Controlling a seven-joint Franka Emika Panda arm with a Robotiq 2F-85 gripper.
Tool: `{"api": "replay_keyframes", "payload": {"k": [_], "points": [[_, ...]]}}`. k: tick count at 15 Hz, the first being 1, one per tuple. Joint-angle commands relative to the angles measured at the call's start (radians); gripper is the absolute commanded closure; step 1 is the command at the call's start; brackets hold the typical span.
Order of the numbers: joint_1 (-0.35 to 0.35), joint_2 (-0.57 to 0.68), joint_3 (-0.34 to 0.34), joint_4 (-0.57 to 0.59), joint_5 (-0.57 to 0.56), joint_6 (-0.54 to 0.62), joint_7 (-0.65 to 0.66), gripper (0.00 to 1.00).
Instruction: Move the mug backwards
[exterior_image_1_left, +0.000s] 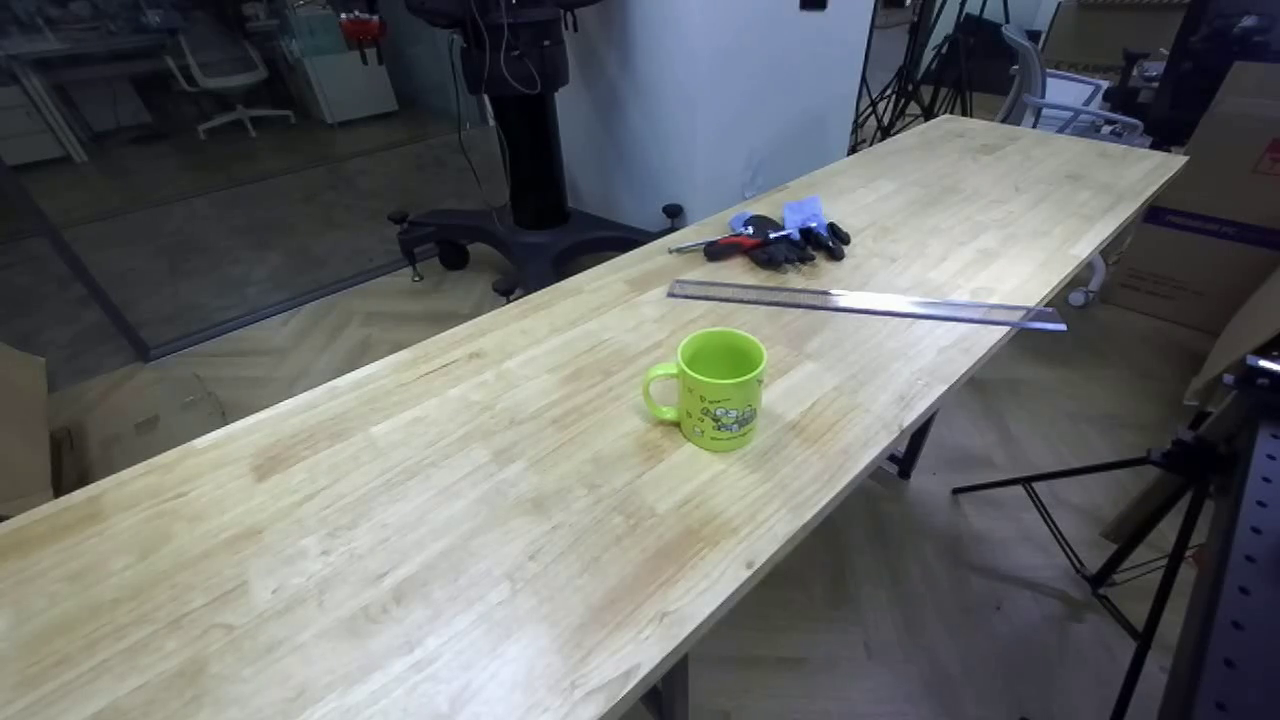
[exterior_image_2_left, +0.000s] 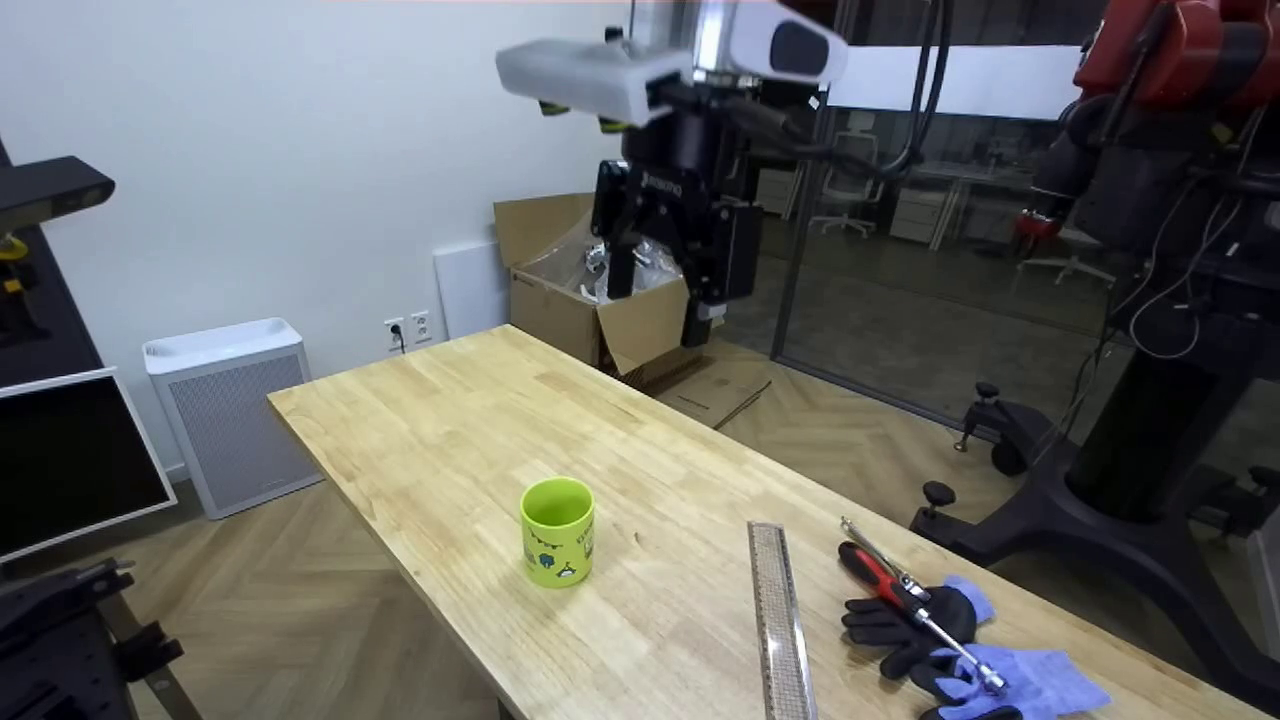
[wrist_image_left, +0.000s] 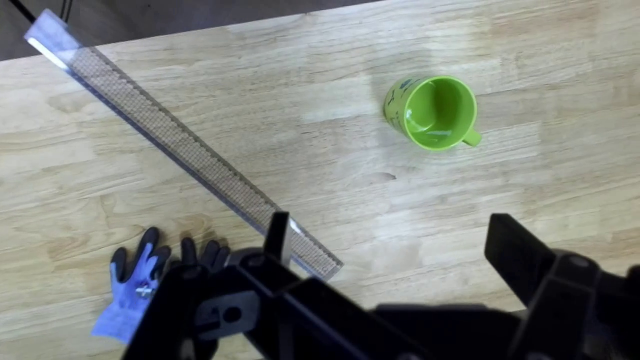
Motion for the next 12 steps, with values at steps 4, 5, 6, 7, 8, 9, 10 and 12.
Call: {"api": "replay_keyframes", "payload": {"k": [4, 5, 6, 7, 8, 9, 10, 12], "points": [[0.023, 0.242, 0.053, 0.149, 0.101, -0.096, -0.019, 0.00], [0.032, 0.262, 0.062, 0.154, 0.081, -0.101, -0.005, 0.00], [0.042, 0.277, 0.067, 0.158, 0.055, -0.097, 0.016, 0.00], [0.042, 0.281, 0.064, 0.170, 0.045, -0.091, 0.025, 0.00], [0.031, 0.259, 0.069, 0.117, 0.072, -0.063, -0.022, 0.00], [0.036, 0.271, 0.071, 0.127, 0.066, -0.063, -0.013, 0.00], [0.038, 0.276, 0.072, 0.134, 0.063, -0.063, -0.011, 0.00], [0.046, 0.275, 0.071, 0.139, 0.035, -0.057, 0.005, 0.00]]}}
